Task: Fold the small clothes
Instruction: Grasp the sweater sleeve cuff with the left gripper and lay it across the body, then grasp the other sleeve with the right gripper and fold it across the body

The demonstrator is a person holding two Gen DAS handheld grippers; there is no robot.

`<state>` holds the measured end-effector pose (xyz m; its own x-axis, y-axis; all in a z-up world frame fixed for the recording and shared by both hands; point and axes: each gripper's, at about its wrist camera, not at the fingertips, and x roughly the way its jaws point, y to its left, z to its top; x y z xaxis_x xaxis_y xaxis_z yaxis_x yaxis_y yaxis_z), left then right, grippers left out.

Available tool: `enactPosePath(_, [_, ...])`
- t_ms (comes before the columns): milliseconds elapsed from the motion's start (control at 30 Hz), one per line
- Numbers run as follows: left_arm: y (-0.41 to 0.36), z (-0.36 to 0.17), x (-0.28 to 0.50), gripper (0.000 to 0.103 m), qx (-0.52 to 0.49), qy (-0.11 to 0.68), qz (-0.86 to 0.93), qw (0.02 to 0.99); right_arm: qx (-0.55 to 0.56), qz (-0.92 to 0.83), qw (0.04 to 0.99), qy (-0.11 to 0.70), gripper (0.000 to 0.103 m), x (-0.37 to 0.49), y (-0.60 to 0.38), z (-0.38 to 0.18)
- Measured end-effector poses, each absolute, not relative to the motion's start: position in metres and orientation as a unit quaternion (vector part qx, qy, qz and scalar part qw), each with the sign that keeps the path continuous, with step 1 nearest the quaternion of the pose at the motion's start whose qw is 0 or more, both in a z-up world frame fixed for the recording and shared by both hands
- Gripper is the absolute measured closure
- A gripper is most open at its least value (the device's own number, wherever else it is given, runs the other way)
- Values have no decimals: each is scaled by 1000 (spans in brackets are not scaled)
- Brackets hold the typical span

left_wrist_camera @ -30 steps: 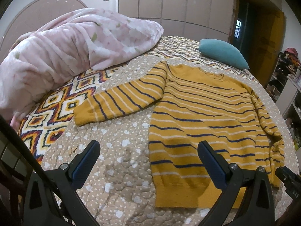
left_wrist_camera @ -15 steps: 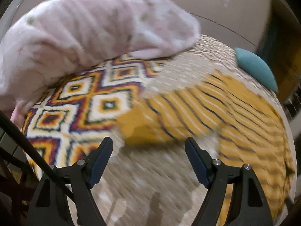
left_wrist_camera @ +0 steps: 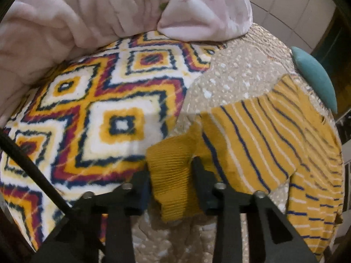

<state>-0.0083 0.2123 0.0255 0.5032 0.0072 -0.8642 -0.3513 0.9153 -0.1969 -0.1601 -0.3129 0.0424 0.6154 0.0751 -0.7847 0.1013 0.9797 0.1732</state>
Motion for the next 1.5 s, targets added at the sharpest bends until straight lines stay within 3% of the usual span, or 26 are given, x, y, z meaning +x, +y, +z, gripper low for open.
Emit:
enactPosePath(67, [231, 38, -8, 96, -189, 472, 133, 851, 88, -9, 896, 435, 37, -160, -310, 46])
enactPosePath(300, [290, 105, 12, 97, -157, 415, 250, 861, 81, -13, 904, 419, 37, -162, -309, 55])
enactPosePath(500, [244, 150, 18, 97, -110, 396, 208, 887, 94, -4, 904, 418, 40, -165, -308, 52])
enactPosePath(833, [-9, 180, 45, 97, -78, 421, -42, 903, 142, -12, 910, 390, 40, -186, -346, 52])
enactPosePath(1100, [-212, 142, 56, 95, -46, 471, -213, 855, 185, -53, 907, 375, 40, -211, -405, 44])
enactPosePath(1200, [-236, 125, 52, 86, -53, 501, -240, 830, 193, -65, 904, 376, 40, -217, -420, 40])
enactPosePath(1267, [-237, 126, 43, 64, -62, 502, -256, 824, 197, -68, 903, 376, 40, -219, -425, 37])
enactPosePath(1500, [-167, 151, -5, 38, -41, 463, -237, 853, 231, -60, 895, 377, 40, -214, -435, 26])
